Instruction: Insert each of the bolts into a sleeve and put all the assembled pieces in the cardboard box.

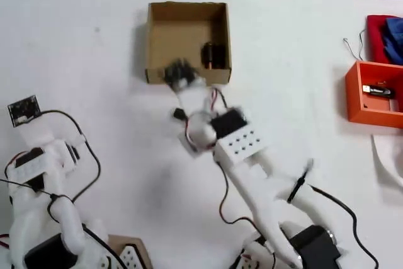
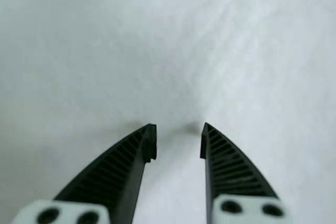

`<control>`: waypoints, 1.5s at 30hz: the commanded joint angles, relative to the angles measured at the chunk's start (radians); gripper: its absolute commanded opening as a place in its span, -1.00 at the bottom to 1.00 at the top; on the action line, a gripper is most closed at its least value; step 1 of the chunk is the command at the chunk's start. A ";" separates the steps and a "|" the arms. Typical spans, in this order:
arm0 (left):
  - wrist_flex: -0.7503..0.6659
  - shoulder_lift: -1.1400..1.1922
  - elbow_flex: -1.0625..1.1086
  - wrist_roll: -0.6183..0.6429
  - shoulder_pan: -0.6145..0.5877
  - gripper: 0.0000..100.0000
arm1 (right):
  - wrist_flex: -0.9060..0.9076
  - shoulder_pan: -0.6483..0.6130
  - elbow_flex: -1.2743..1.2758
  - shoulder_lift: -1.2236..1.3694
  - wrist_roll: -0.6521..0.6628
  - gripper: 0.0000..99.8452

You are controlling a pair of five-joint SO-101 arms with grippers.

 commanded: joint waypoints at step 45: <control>-0.015 -0.006 -0.024 0.000 0.012 -0.68 | 0.076 0.015 -0.146 0.429 0.064 -0.80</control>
